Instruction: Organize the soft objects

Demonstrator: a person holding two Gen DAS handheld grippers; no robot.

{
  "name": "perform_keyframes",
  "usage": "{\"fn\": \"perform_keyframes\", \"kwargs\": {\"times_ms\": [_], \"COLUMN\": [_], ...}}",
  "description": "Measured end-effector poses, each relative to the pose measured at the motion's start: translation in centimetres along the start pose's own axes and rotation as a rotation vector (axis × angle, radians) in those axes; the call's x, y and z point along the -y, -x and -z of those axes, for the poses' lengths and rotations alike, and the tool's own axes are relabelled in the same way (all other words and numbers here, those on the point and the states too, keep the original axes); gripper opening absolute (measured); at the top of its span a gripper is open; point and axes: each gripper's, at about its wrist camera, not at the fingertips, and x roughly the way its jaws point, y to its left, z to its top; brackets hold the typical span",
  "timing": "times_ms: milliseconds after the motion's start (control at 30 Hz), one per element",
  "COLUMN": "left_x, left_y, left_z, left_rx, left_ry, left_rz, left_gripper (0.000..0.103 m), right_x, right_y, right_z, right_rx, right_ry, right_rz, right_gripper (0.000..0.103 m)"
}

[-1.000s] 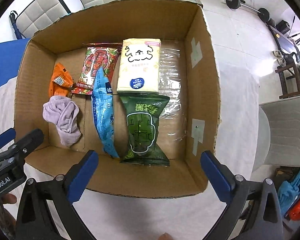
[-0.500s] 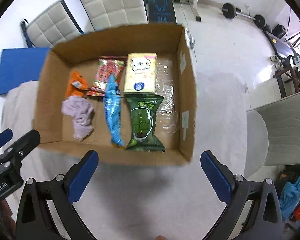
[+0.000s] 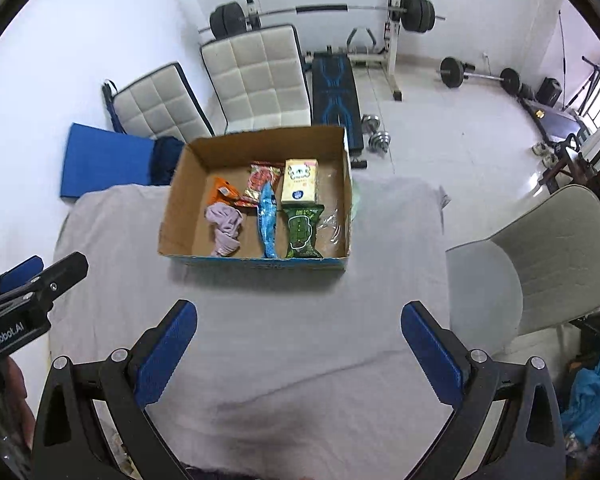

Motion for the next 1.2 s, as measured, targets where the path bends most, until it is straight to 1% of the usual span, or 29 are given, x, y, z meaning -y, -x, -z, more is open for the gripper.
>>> {"fn": "perform_keyframes", "kwargs": {"times_ms": [167, 233, 333, 533, 667, 933, 1033, 1100, 1200], "left_x": [-0.1, -0.1, -0.1, 0.1, 0.3, 0.7, 0.6, 0.5, 0.5], "left_y": [4.3, 5.4, 6.3, 7.4, 8.2, 8.2, 7.9, 7.7, 7.5], "left_z": [1.4, 2.0, 2.8, 3.5, 3.8, 3.4, 3.0, 2.7, 2.5], "left_rx": [0.057, 0.059, 0.051, 0.068, 0.099, 0.157, 0.169, 0.173, 0.184], "left_ry": [-0.008, -0.009, -0.011, -0.009, -0.014, -0.022, -0.015, -0.009, -0.006], "left_rz": [-0.016, -0.018, -0.004, -0.013, -0.034, -0.061, -0.067, -0.07, -0.074], "left_gripper": [0.095, 0.095, 0.095, 0.095, 0.095, 0.095, 0.095, 0.102, 0.103], "right_x": [-0.1, -0.4, -0.9, -1.4, -1.2, -0.8, -0.8, -0.9, -1.0], "right_y": [4.8, 6.4, 8.5, 10.7, 11.6, 11.4, 11.3, 11.1, 10.6], "right_z": [1.9, 2.6, 3.5, 4.5, 4.2, 2.4, 1.8, 1.2, 0.7], "right_rx": [0.049, 0.066, 0.085, 0.101, 0.131, 0.181, 0.191, 0.195, 0.197], "right_ry": [0.001, 0.006, 0.017, 0.03, 0.02, 0.002, -0.001, -0.002, -0.001], "right_rz": [-0.008, -0.015, -0.018, -0.017, 0.001, 0.06, 0.066, 0.073, 0.079], "right_gripper": [0.103, 0.103, 0.103, 0.103, 0.103, 0.103, 0.103, 0.103, 0.103]}}
